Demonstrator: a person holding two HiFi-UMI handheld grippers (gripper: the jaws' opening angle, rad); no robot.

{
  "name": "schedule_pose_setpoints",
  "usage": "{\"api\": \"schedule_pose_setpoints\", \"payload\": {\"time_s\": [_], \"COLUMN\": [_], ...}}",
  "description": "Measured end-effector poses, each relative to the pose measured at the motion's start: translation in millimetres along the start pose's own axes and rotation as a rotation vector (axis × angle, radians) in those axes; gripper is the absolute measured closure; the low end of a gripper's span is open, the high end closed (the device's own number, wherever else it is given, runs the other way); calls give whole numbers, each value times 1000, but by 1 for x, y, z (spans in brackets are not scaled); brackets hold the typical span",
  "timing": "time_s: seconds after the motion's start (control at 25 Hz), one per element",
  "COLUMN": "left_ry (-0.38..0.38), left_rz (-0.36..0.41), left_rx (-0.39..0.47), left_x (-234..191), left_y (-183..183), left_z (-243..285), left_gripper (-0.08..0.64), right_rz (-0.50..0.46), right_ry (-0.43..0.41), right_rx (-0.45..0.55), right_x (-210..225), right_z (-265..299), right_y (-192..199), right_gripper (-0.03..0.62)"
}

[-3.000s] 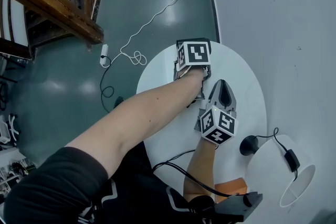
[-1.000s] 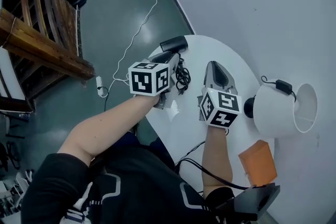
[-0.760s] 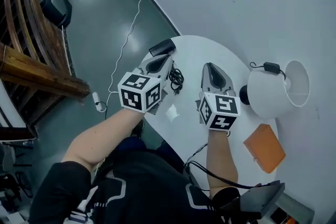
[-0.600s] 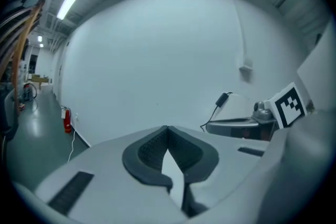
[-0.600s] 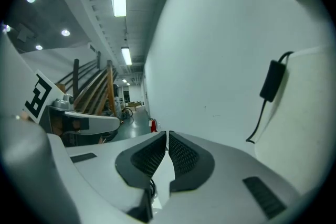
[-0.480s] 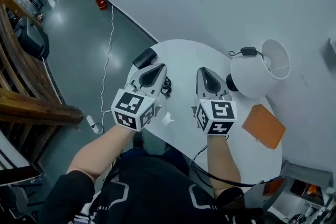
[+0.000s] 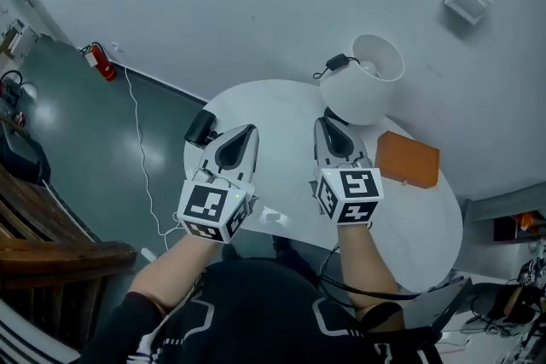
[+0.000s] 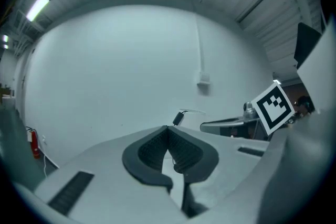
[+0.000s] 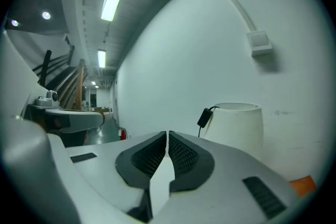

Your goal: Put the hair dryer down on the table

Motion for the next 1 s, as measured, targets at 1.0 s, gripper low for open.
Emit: {"api": "schedule_pose_setpoints", "payload": {"time_s": [1.0], "left_ry": [274], "left_rz": [22], "left_rx": [35], "left_x": [37], "left_y": [-42], "left_z": [-24], "left_gripper": [555], "right_rz": [-59], "right_ry": [414], "right_rx": [115], "right_x": [11], "right_z": [-153], "right_y": [-60], "right_gripper": [565]}}
Point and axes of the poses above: the fingertips, and each gripper's own axes: z forward along the fingers, x to its right, y out of its underside, the point moved 4 cm from there along -z, backward along the fingers, and after that the axes turned 14 degrees about x, right-handed, at the moved point
